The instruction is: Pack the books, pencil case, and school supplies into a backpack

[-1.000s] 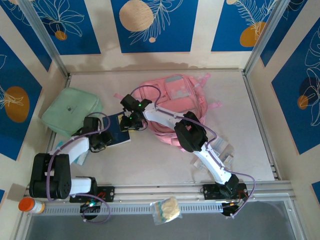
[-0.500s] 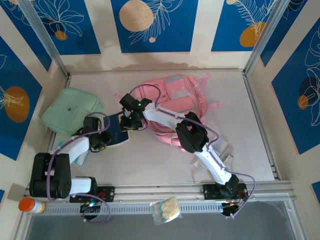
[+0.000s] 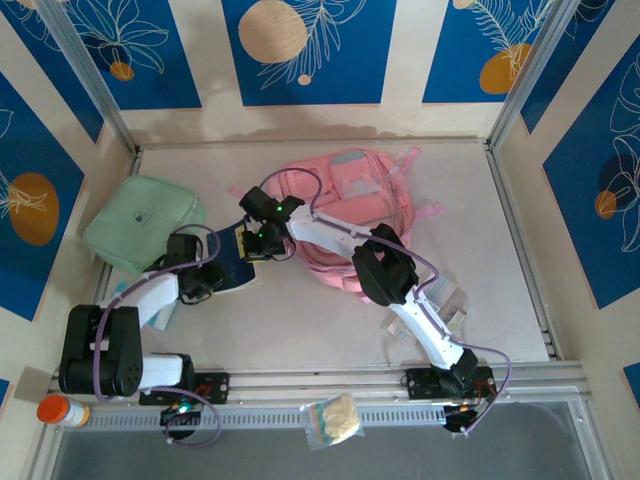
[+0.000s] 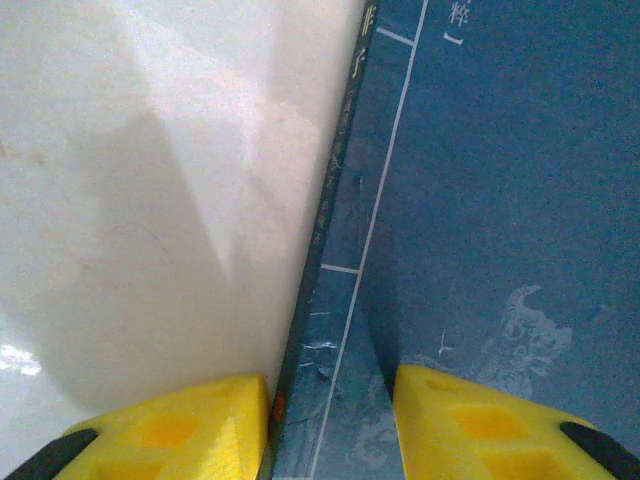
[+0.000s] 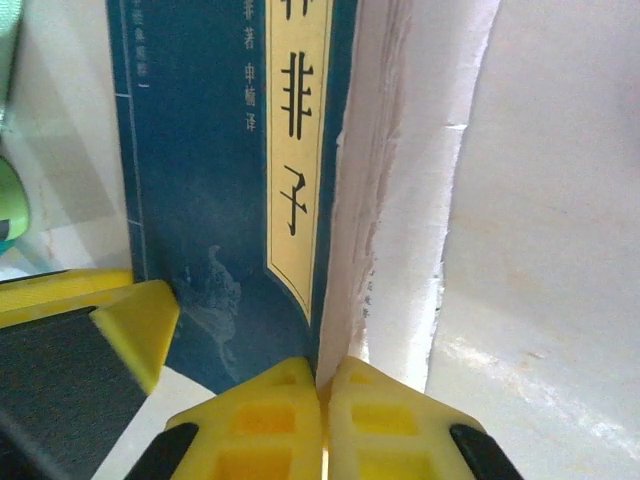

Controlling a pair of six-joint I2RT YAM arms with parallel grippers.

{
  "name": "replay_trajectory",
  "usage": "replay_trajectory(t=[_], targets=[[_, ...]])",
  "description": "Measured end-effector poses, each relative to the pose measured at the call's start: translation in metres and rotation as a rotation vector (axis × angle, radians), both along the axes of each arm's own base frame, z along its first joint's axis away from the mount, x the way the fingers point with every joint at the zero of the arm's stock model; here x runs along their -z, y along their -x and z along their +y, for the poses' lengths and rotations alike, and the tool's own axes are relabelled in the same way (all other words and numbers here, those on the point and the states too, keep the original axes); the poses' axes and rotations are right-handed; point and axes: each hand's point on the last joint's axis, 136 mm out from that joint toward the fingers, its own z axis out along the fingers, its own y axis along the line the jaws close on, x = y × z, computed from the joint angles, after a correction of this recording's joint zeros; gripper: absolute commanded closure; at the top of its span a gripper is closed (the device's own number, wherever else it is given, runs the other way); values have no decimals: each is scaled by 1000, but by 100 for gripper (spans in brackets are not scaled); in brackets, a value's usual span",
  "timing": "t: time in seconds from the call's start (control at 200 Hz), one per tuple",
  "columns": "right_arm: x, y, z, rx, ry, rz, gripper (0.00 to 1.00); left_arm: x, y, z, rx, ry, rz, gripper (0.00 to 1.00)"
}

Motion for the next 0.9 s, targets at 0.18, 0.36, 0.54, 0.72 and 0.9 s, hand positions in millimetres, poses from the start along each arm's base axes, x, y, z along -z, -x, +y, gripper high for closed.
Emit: replay_trajectory(t=[0.18,0.36,0.54,0.72,0.9], targets=[[-23,3,2,-8,-34,-21,100,-7,-2,-3,6,16,-22,51],[-60,15,-8,-16,-89,-48,100,-29,-1,-11,31,51,-83,45],[-104,23,-21,-18,-168,-89,100,-91,-9,-13,47,61,-236,41],[-140,37,-53,-21,-248,-102,100,-144,-11,-26,103,127,-359,34],[-172,40,-94,4,-328,-117,100,-169,-8,-59,214,306,-402,31]])
